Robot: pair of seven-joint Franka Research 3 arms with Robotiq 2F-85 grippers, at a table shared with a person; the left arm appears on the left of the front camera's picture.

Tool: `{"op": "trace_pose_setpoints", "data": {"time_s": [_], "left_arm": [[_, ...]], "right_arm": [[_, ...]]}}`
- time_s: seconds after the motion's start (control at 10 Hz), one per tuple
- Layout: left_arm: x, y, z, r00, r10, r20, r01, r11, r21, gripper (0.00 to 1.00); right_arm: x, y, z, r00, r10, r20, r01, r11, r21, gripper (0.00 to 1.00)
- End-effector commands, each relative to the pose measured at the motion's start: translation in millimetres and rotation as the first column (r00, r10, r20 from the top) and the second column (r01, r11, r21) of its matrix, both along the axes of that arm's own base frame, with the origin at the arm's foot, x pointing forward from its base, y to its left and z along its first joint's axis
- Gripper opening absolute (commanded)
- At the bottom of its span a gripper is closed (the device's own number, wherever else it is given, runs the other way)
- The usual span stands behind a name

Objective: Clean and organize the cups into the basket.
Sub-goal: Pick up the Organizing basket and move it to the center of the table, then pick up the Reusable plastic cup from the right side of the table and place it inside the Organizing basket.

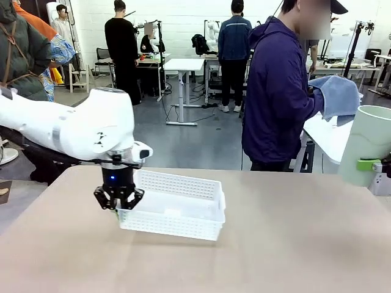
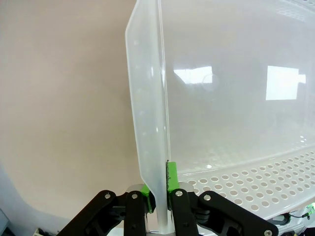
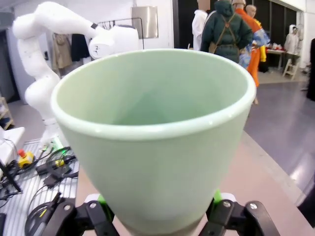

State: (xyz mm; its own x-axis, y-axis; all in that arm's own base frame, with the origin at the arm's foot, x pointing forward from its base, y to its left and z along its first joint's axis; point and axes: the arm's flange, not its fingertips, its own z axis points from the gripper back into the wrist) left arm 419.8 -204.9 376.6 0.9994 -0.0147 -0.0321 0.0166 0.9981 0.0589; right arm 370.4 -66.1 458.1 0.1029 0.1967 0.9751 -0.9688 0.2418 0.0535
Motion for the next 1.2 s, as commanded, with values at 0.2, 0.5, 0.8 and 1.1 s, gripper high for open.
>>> {"op": "trace_pose_setpoints", "data": {"time_s": [0.2,0.5,0.8,1.1], "left_arm": [[-3.9,-52.3,-10.8,0.999,-0.015,-0.031,0.015,1.000,0.000,0.00],[-20.7,-50.5,-28.1,0.996,-0.070,-0.051,0.070,0.998,-0.003,0.00],[-13.6,-54.8,-22.2,0.997,-0.059,-0.043,0.059,0.998,0.006,0.00],[-13.6,-54.8,-22.2,0.997,-0.059,-0.043,0.059,0.998,0.006,0.00]], "right_arm": [[0.3,0.7,0.9,1.000,-0.001,0.016,0.001,1.000,-0.004,0.00],[0.3,0.7,0.9,1.000,-0.001,0.016,0.001,1.000,-0.004,0.00],[-3.8,15.9,3.5,1.000,0.028,0.009,-0.027,0.998,-0.061,0.81],[-4.9,158.6,61.4,0.997,0.076,0.035,-0.059,0.938,-0.342,0.81]]}}
